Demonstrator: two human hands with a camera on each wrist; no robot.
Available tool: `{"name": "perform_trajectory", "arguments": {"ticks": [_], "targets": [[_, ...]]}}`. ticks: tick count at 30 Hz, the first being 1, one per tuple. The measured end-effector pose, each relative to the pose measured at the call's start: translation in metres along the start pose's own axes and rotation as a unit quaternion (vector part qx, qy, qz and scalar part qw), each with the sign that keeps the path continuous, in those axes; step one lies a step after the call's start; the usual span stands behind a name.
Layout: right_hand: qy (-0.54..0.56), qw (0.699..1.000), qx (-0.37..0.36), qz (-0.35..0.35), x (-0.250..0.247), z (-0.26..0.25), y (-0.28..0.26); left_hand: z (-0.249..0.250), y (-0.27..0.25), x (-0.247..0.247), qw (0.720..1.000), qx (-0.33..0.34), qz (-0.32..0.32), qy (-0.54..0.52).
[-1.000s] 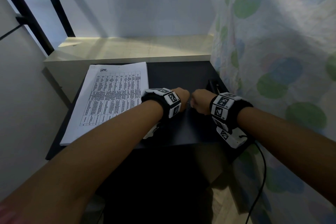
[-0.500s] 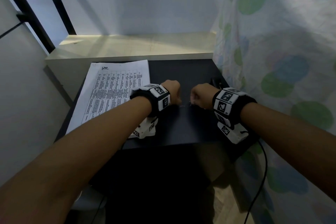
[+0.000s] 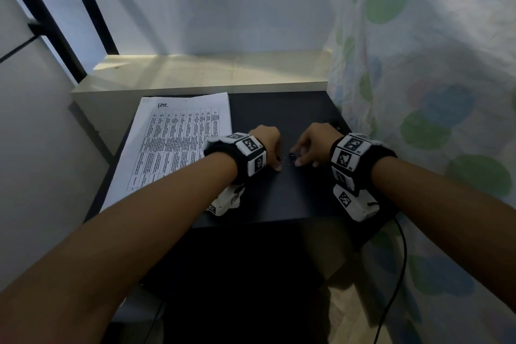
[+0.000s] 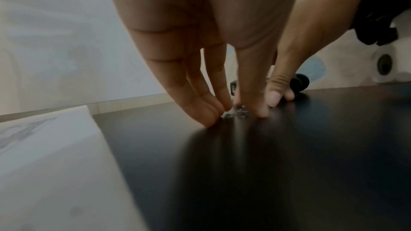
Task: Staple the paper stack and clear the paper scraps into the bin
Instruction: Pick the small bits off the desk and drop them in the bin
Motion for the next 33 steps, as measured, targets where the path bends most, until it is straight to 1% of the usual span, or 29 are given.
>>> {"name": "perform_trajectory", "arguments": {"ticks": [3, 7, 9, 12, 17, 20, 25, 28, 30, 33], "targets": [[0.038, 0.999, 0.016, 0.002, -0.001, 0.009, 0.006, 0.001, 0.003, -0.002, 1.000, -0.007, 0.000, -0.010], [0.071, 0.997, 0.012, 0.013, -0.002, 0.014, 0.008, 0.007, 0.006, -0.003, 1.000, 0.007, -0.008, -0.029], [0.069, 0.997, 0.008, 0.019, -0.002, 0.014, 0.008, 0.010, 0.007, -0.003, 0.999, 0.013, -0.007, -0.029], [0.019, 0.999, 0.001, 0.033, -0.002, 0.009, 0.006, 0.014, 0.006, -0.003, 1.000, 0.003, 0.000, -0.017], [-0.133, 0.989, -0.009, 0.058, 0.000, -0.013, 0.002, 0.024, 0.004, -0.004, 1.000, -0.006, 0.009, 0.017], [-0.161, 0.985, 0.002, 0.064, 0.001, -0.017, 0.004, 0.027, 0.003, -0.005, 0.999, -0.012, 0.017, 0.024], [-0.190, 0.980, 0.017, 0.059, 0.001, -0.022, 0.001, 0.028, 0.000, -0.004, 0.999, -0.016, 0.008, 0.038], [-0.177, 0.983, 0.027, 0.053, -0.003, -0.020, 0.003, 0.032, 0.000, -0.004, 0.999, -0.005, 0.000, 0.050], [-0.126, 0.990, 0.026, 0.049, -0.007, -0.012, 0.004, 0.032, 0.001, -0.004, 0.999, 0.003, -0.005, 0.050], [-0.065, 0.996, 0.011, 0.052, -0.009, -0.004, 0.004, 0.025, 0.002, -0.007, 0.999, 0.013, 0.009, 0.029]]}}
Point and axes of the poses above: each hand's wrist, its own y-axis towards the middle knuckle, its own x-axis out of the palm, z = x × y, the point moved 10 cm from there along y, towards the middle knuckle, and after that the axes turned 11 degrees about -z, right-handed, at the moved point
